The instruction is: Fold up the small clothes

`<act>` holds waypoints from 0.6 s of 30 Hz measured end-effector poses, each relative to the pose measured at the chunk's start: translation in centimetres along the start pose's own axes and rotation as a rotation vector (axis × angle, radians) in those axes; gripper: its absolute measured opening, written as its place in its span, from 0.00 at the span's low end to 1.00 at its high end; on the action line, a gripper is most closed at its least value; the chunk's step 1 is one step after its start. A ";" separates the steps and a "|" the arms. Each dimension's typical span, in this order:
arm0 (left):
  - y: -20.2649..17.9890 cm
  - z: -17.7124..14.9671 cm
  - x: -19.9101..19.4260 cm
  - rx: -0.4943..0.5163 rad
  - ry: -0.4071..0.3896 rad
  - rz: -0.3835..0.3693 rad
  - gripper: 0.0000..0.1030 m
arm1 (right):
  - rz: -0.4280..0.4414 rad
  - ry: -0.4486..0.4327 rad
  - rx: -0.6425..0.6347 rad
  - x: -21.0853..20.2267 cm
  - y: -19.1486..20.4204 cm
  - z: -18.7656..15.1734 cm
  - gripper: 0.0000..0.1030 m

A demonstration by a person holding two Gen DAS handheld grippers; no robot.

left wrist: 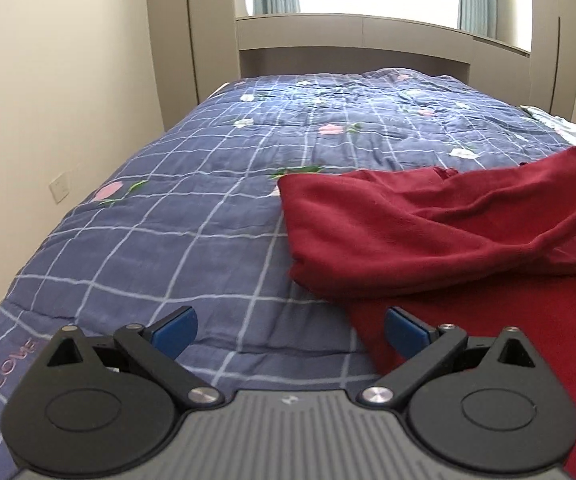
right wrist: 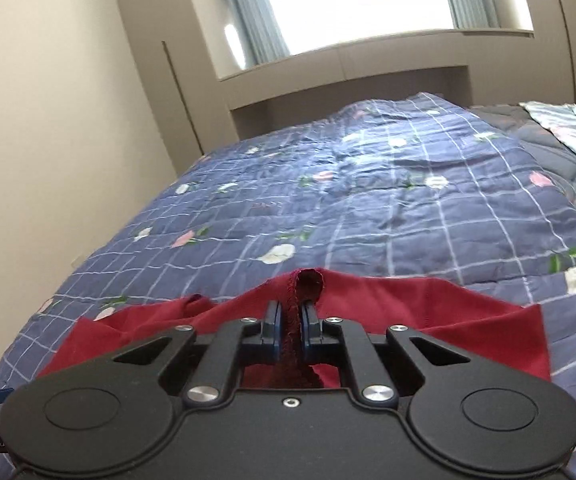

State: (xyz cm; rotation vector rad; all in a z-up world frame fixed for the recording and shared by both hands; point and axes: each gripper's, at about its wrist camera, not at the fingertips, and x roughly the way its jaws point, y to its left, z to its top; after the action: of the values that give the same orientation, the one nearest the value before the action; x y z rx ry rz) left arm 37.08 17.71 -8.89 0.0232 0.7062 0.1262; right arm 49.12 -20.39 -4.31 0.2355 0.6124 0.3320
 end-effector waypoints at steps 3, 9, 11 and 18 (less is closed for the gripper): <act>-0.8 0.2 0.7 0.020 -0.007 0.002 0.94 | 0.004 0.006 0.039 0.0 -1.1 0.0 0.10; -2.3 1.5 2.0 0.029 -0.051 0.052 0.62 | 0.003 -0.025 0.006 -0.6 -0.8 0.4 0.10; -2.5 2.0 2.0 0.026 -0.065 0.040 0.40 | 0.005 -0.028 0.006 -0.7 -1.0 0.6 0.10; -3.6 2.5 0.0 0.083 -0.179 0.078 0.09 | -0.008 -0.020 0.025 -0.8 -2.0 0.2 0.10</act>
State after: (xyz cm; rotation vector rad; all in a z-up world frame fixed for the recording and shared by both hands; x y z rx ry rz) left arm 39.12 14.21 -7.24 0.1401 0.5318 0.1676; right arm 49.06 -22.52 -4.35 0.2603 0.5982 0.3142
